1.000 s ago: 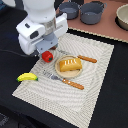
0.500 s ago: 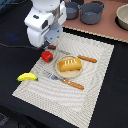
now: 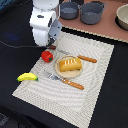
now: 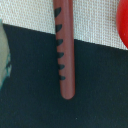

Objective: Interact with the objects in diverse but meaningful ways.

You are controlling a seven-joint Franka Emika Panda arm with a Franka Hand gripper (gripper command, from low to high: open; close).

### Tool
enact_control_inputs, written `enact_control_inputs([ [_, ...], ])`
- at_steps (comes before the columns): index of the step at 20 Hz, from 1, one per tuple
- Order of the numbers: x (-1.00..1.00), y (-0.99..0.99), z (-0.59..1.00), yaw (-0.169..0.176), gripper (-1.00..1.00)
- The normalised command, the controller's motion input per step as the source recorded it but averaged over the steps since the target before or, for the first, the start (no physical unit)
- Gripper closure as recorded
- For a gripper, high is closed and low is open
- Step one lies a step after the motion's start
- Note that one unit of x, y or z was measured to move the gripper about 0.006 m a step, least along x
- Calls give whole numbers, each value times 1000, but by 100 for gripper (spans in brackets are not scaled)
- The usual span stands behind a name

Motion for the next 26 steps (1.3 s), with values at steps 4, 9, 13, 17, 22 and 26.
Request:
enact_control_inputs([
  [4,-512,14,-210,45,-100],
  [9,-533,44,-254,60,-100],
  [13,-432,76,-274,65,-100],
  [17,-367,55,-306,52,-100],
  [22,-126,7,-255,36,-100],
  [26,-166,0,-313,31,-100],
])
